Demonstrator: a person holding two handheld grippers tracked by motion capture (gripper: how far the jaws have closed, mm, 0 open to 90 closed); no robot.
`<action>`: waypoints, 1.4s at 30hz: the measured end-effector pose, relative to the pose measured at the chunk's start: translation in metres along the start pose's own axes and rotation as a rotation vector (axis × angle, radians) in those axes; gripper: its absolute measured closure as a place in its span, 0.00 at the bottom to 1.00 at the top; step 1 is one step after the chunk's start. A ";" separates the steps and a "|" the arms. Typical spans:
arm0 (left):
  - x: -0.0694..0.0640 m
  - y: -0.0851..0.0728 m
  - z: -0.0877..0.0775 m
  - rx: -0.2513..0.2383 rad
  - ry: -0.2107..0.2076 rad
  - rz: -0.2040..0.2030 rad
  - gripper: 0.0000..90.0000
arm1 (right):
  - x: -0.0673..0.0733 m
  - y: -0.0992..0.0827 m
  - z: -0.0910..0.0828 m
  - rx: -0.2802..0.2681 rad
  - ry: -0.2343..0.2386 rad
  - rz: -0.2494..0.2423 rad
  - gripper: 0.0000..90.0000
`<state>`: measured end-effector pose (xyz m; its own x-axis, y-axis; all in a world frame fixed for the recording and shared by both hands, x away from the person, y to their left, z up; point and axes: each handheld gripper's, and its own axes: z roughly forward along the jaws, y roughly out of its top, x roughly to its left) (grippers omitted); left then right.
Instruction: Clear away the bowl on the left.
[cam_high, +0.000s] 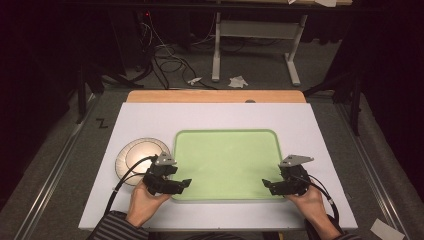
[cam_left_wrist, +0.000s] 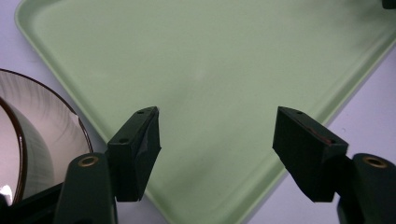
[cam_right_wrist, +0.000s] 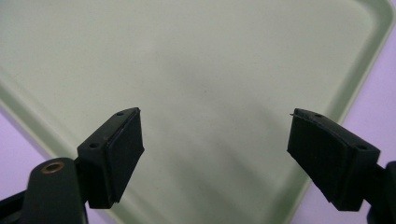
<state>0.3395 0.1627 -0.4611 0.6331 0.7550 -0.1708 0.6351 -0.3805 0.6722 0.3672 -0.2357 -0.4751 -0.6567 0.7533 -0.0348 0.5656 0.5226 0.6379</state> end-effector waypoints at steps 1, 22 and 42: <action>0.000 0.000 0.000 0.000 0.000 -0.001 0.35 | 0.001 0.000 0.000 0.001 0.007 -0.011 0.22; 0.002 0.000 -0.003 -0.018 -0.006 -0.002 0.34 | 0.002 0.000 0.004 0.026 0.042 -0.010 0.26; 0.006 0.000 -0.012 -0.043 -0.009 -0.021 0.39 | 0.003 -0.001 0.005 0.038 0.047 -0.011 0.26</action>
<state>0.3378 0.1735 -0.4537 0.6244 0.7573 -0.1915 0.6287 -0.3418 0.6985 0.3677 -0.2318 -0.4798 -0.6855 0.7280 -0.0049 0.5761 0.5466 0.6078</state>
